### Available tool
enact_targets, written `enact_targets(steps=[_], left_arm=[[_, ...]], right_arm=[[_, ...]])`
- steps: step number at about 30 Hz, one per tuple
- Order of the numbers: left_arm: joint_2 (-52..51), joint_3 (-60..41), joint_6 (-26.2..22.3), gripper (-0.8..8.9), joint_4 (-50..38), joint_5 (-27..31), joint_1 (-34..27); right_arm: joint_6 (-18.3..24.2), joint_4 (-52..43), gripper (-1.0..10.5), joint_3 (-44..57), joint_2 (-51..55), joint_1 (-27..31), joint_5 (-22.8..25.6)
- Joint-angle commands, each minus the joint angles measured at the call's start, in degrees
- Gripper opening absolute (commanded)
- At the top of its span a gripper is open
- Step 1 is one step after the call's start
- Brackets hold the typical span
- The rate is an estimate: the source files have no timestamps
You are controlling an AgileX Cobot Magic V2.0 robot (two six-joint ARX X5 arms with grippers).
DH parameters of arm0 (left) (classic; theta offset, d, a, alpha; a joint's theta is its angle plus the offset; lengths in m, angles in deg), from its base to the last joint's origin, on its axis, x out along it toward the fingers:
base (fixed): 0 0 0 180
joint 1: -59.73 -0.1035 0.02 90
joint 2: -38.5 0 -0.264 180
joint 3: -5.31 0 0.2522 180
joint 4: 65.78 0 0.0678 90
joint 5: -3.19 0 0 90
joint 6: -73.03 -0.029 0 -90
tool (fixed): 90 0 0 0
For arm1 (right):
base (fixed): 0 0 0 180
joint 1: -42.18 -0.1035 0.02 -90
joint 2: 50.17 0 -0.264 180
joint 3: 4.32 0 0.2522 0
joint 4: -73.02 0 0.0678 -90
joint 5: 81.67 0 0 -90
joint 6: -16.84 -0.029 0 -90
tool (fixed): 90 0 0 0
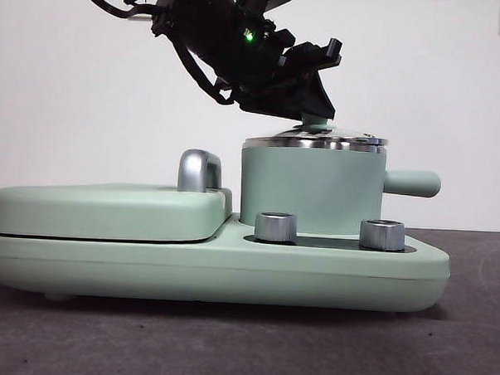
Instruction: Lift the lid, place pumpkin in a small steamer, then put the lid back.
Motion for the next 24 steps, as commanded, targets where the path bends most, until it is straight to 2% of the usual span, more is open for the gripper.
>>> enact_targets(steps=[1, 7, 13, 24], left_arm=[[1.14, 1.7, -0.5, 0.1, -0.59, 0.26, 0.59], [1.14, 1.7, -0.87, 0.1, -0.2, 2.86, 0.59], [0.9, 1.86, -0.61, 0.1, 2.34, 2.99, 1.07], [0.85, 3.85, -0.66, 0.1, 1.25, 2.93, 1.44]], right_arm=[[-0.63, -0.57, 4.2, -0.11, -0.28, -0.35, 1.09], [-0.63, -0.55, 4.2, -0.11, -0.28, -0.35, 1.07], [-0.63, -0.55, 4.2, -0.11, -0.28, -0.35, 1.09], [-0.66, -0.48, 4.2, -0.11, -0.28, -0.35, 1.07]])
